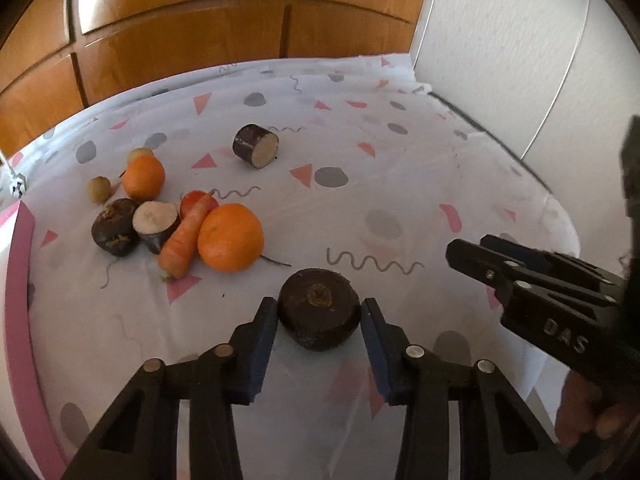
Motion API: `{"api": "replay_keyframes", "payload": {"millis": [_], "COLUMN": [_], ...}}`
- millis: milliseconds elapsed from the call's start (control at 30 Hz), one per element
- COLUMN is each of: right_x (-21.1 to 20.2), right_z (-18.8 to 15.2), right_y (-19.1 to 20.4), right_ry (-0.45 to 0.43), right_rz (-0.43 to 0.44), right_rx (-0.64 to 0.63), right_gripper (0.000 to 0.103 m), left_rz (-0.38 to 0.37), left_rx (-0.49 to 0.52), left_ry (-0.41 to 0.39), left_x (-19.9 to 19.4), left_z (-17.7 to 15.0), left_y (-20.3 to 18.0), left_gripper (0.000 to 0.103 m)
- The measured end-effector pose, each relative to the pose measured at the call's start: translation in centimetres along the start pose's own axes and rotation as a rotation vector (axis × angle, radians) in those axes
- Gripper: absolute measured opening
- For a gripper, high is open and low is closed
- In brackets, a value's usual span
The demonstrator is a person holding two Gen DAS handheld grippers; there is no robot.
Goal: Organize fruits
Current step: 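Grasp the dark round beet with the left gripper, then carry the beet toward the tray while the right gripper grasps the carrot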
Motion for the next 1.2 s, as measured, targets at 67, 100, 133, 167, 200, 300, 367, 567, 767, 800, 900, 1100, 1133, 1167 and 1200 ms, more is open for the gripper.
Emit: {"api": "replay_keyframes", "payload": {"millis": [67, 100, 133, 167, 200, 300, 367, 567, 767, 800, 900, 1100, 1133, 1167, 1200], "right_x": [0.1, 0.2, 0.2, 0.3, 0.3, 0.6, 0.8, 1.0, 1.8, 2.4, 3.9, 4.5, 4.2, 3.7, 3.3], "right_z": [-0.1, -0.1, -0.1, -0.1, 0.0, 0.2, 0.5, 2.4, 4.7, 5.1, 6.7, 8.0, 7.9, 7.5, 7.2], "right_y": [0.1, 0.3, 0.5, 0.8, 1.1, 2.9, 4.5, 9.4, 14.0, 14.3, 14.6, 17.1, 17.4, 17.7, 17.9], "right_ry": [0.006, 0.008, 0.011, 0.01, 0.01, 0.017, 0.019, 0.01, 0.024, 0.026, 0.022, 0.011, 0.01, 0.008, 0.013], "right_rz": [0.006, 0.01, 0.014, 0.022, 0.035, 0.097, 0.139, 0.244, 0.313, 0.303, 0.28, 0.4, 0.417, 0.454, 0.497], "right_rx": [-0.005, -0.01, -0.016, -0.024, -0.03, -0.069, -0.091, -0.193, -0.365, -0.376, -0.362, -0.375, -0.379, -0.372, -0.358], "right_gripper": [0.041, 0.041, 0.041, 0.041, 0.041, 0.041, 0.041, 0.041, 0.041, 0.041, 0.041, 0.041, 0.041, 0.041, 0.041], "left_rz": [0.012, 0.025, 0.038, 0.055, 0.078, 0.162, 0.215, 0.185, 0.172, 0.174, 0.181, 0.169, 0.164, 0.162, 0.16], "left_rx": [-0.008, -0.019, -0.047, -0.077, -0.092, -0.146, -0.199, -0.217, -0.217, -0.214, -0.198, -0.207, -0.21, -0.211, -0.214], "left_ry": [-0.034, -0.046, -0.065, -0.094, -0.113, -0.152, -0.14, -0.166, -0.163, -0.164, -0.168, -0.167, -0.167, -0.168, -0.168], "left_x": [-1.1, -1.6, -2.4, -3.3, -3.7, -4.6, -4.1, -3.9, -3.6, -3.6, -3.5, -3.6, -3.6, -3.6, -3.6], "left_z": [-0.1, -0.2, -0.2, -0.1, -0.1, -0.3, -0.8, -0.9, -0.9, -0.9, -1.1, -1.1, -1.2, -1.2, -1.2], "left_y": [1.2, 1.9, 3.0, 4.3, 5.1, 8.2, 10.1, 10.6, 10.6, 10.6, 10.5, 10.6, 10.6, 10.6, 10.6], "left_gripper": [0.043, 0.043, 0.043, 0.043, 0.043, 0.043, 0.043, 0.043, 0.044, 0.044, 0.044, 0.044, 0.044, 0.044, 0.044]}}
Point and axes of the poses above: each gripper's, at about its wrist camera, not at the fingertips, and x roughly the way its jaws point, y to its left, z to its top, the point moved 8 cm from there along x, roughly the way its jaws point, and after that the axes turned 14 degrees about -x, right-handed, at the moved point
